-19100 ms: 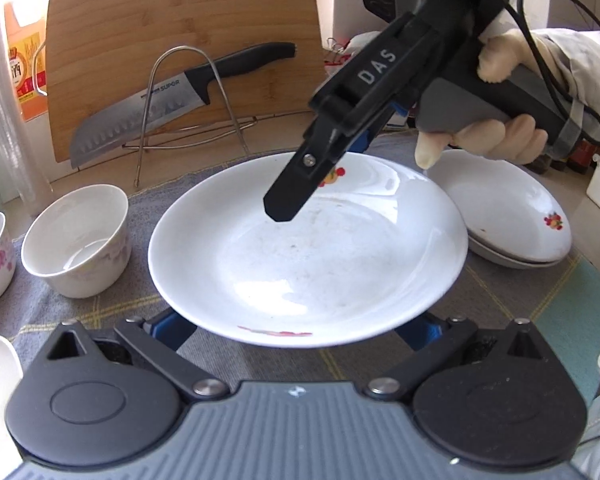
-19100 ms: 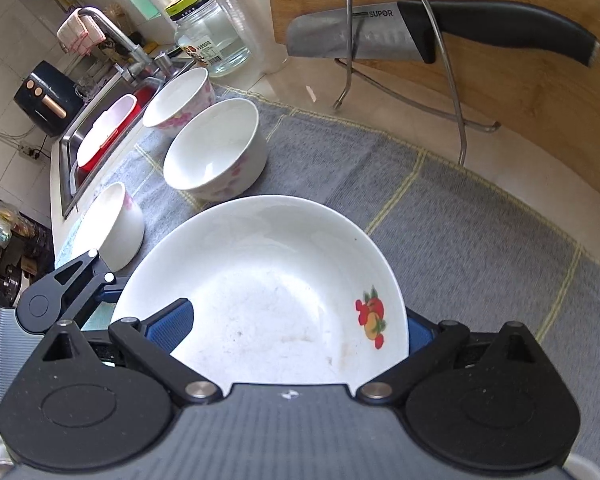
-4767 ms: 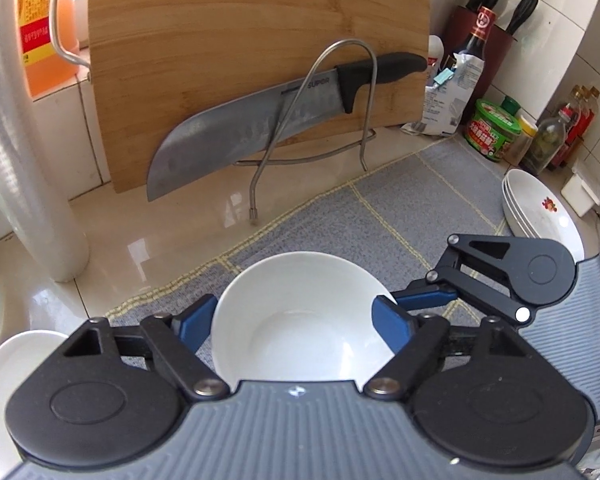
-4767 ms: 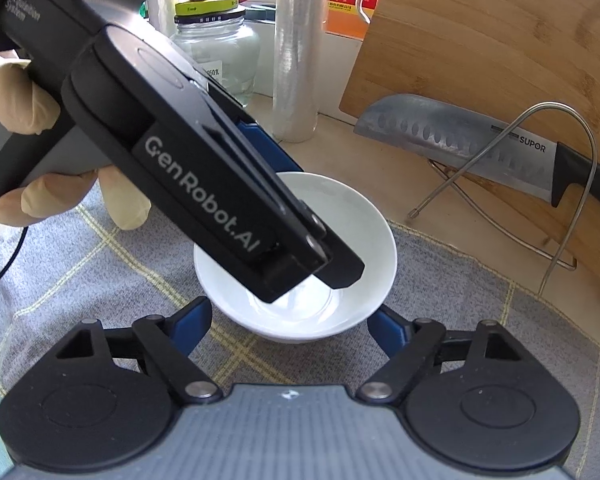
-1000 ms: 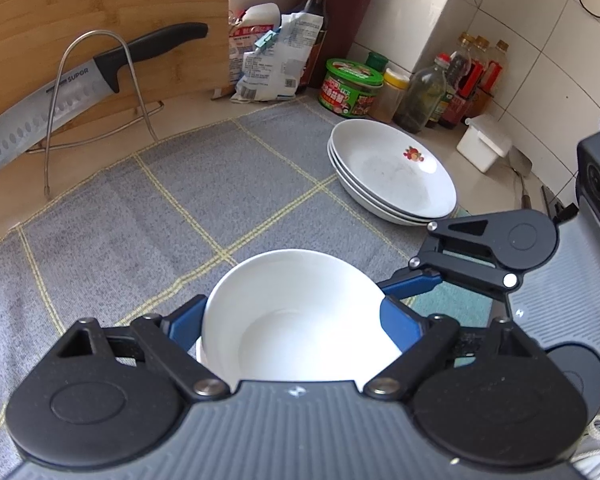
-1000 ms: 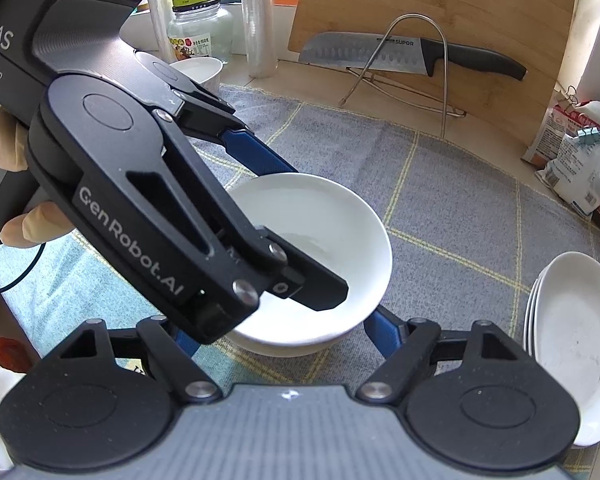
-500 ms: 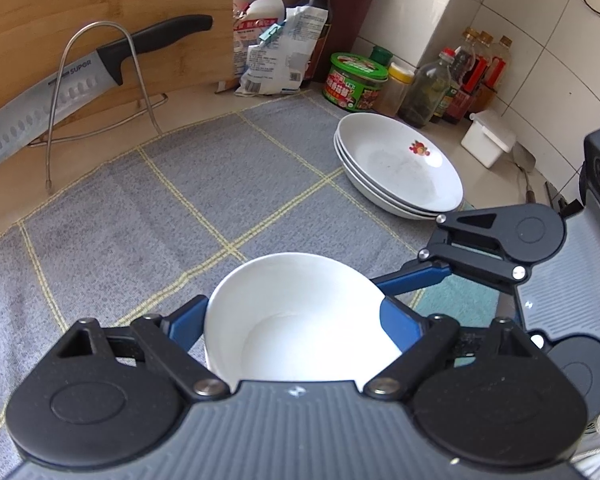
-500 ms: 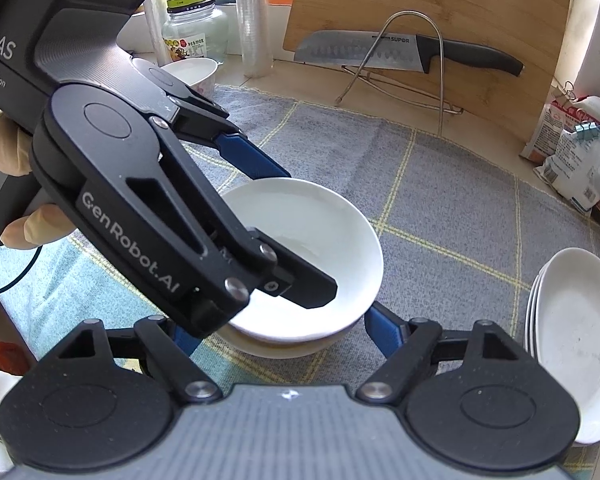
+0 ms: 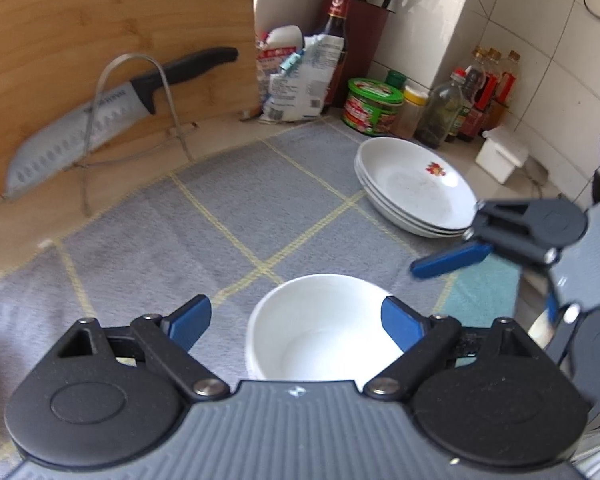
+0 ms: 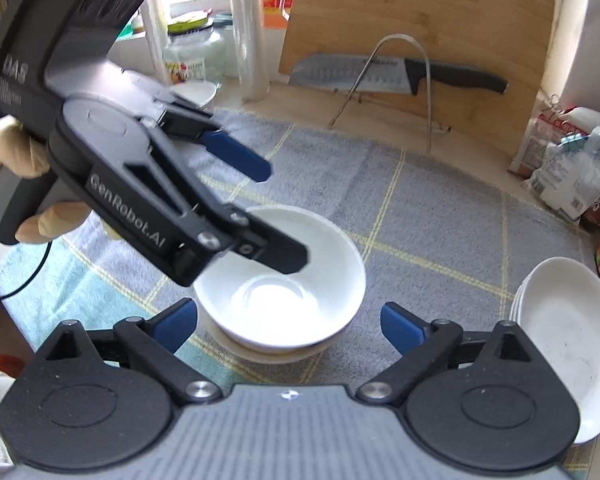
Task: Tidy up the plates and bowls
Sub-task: 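Lower the bowl into the other bowl and open the left gripper, then move the right gripper to the flower-print bowl by the glass jar, then grasp the rim of the flower-print bowl with the right gripper, then lift the flower-print bowl and carry it toward the stacked bowls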
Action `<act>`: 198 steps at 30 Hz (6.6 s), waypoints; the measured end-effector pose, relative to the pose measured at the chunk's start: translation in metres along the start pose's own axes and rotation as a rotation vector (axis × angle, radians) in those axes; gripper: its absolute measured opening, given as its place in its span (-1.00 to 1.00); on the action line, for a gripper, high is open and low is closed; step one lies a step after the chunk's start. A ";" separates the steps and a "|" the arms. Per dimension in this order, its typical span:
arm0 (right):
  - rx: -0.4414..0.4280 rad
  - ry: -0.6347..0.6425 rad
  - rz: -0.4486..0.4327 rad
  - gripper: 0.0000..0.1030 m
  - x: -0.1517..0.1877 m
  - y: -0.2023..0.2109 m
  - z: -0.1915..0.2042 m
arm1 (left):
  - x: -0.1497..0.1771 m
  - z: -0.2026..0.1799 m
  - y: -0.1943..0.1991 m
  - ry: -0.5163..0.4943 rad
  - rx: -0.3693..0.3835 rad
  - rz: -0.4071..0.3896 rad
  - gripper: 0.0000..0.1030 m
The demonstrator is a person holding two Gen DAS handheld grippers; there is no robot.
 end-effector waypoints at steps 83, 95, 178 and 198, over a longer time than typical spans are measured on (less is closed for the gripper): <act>-0.155 0.147 0.056 0.99 -0.265 -0.183 0.141 | 0.105 0.252 0.047 0.216 -0.446 -0.141 0.80; -0.199 0.166 0.086 0.78 -0.276 -0.209 0.145 | 0.103 0.248 0.046 0.157 -0.426 -0.150 0.64; -0.114 -0.098 -0.031 0.67 -0.096 0.000 0.048 | 0.059 -0.002 0.069 -0.215 -0.232 -0.112 0.64; -0.041 -0.219 -0.021 0.67 -0.050 0.009 -0.013 | 0.036 -0.041 0.017 -0.255 -0.118 -0.066 0.64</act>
Point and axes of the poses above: each gripper's, at about its wrist camera, not at the fingertips, and y roughly against the way its jaws point, z to its left, x to its underside, the point moved 9 cm from there along -y, roughly the way its jaws point, and after that the axes turned 8 degrees about z, right-handed, at the moved point
